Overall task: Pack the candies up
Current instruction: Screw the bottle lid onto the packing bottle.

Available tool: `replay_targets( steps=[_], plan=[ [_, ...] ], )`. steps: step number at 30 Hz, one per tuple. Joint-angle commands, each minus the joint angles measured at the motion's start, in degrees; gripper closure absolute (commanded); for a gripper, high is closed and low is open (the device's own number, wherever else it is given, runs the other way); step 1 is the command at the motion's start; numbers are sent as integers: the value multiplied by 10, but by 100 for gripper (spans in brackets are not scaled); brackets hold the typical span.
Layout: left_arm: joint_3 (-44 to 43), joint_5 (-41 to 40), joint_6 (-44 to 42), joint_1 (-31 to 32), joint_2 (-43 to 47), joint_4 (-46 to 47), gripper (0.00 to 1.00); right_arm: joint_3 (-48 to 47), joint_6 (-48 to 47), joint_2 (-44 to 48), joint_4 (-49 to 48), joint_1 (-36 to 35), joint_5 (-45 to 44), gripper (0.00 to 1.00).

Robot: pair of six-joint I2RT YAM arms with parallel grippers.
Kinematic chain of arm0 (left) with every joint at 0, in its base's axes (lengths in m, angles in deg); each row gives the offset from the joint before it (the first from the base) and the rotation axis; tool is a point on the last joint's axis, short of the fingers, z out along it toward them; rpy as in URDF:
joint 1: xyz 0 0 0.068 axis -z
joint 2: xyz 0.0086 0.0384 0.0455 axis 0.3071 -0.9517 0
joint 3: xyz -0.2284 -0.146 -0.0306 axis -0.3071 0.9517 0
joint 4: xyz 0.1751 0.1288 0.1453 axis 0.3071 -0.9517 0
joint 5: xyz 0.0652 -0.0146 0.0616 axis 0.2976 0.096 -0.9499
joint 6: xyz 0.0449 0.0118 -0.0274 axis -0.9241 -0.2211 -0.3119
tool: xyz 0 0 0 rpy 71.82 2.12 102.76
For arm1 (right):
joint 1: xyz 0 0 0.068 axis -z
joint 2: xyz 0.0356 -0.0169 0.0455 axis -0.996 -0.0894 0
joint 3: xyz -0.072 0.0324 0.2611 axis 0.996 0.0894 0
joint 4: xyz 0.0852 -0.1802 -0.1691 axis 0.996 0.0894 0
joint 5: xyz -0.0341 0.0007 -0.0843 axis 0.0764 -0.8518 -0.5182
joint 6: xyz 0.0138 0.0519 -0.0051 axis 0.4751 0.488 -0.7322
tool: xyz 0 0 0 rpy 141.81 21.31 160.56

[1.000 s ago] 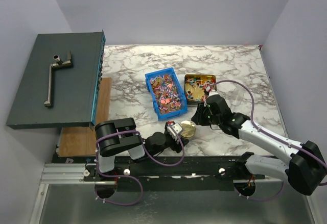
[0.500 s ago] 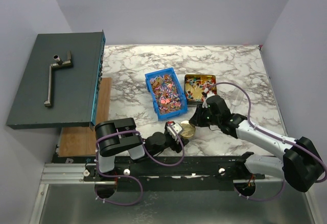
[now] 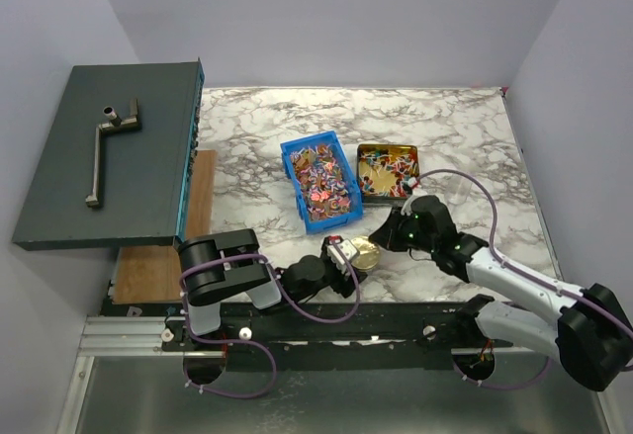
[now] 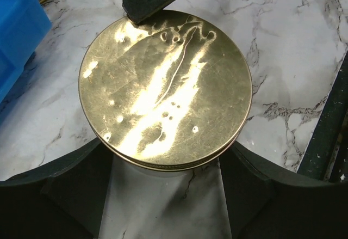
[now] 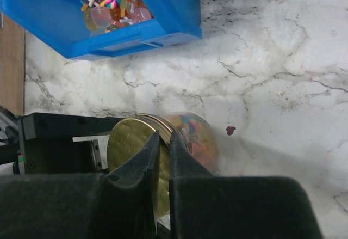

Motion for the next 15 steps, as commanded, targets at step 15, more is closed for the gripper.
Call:
replay_targets(
  steps=[15],
  plan=[
    [6,-28,77,-43,0,-149,53,104,110,150,161,-38,38,96]
  ],
)
